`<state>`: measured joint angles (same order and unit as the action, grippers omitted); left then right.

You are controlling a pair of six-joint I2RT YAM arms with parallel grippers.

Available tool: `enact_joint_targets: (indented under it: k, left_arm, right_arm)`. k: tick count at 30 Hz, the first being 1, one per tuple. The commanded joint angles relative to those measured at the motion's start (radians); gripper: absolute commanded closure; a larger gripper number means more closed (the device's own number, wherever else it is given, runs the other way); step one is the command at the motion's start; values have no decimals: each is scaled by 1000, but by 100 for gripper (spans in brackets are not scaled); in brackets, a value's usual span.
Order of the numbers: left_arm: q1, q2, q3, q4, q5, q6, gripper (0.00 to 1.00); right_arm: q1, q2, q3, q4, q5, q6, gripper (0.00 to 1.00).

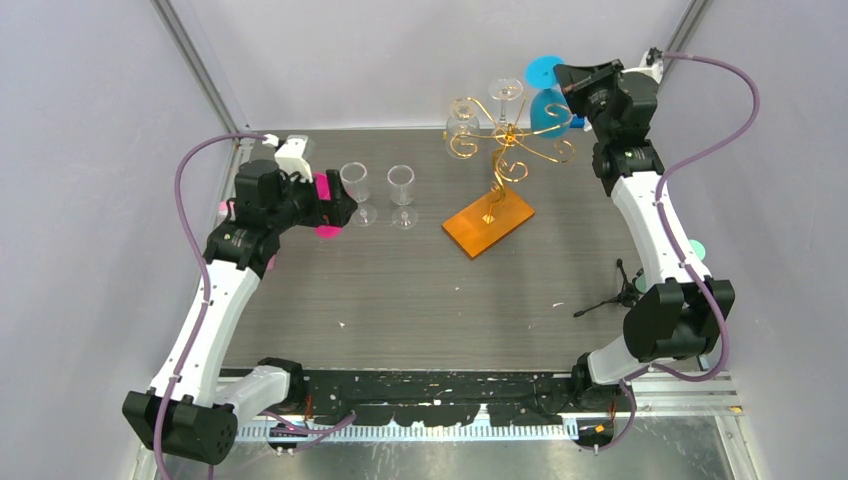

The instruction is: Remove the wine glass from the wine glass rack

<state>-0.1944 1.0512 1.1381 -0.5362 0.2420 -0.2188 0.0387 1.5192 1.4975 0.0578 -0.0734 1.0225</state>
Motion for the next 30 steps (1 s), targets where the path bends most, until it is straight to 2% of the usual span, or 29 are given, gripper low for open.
enact_joint_targets:
  k: [1,8,12,20,25,27,30]
  left_arm:
    - [-3,0,2,15,-7,19,2]
    - [-2,3,0,19,4,15,2]
    - [-2,4,0,23,17,9,2]
    - [-2,14,-3,46,76,-17,2]
    - [-2,41,12,76,189,-82,2]
    - [-2,58,28,97,335,-99,2]
    - [-2,87,44,180,535,-209,2]
  right_arm:
    - [-3,-20,54,116,87,-129,100]
    - [-2,-130,47,70,202,-229,100]
    - [-2,-214,52,6,185,-265,100]
    - [0,-401,57,-247,161,-241,100]
    - [-1,-505,50,-276,-9,-136,100]
    - [0,-527,35,-225,-122,-110,100]
    - [-1,-556,-18,-62,-305,-38,100]
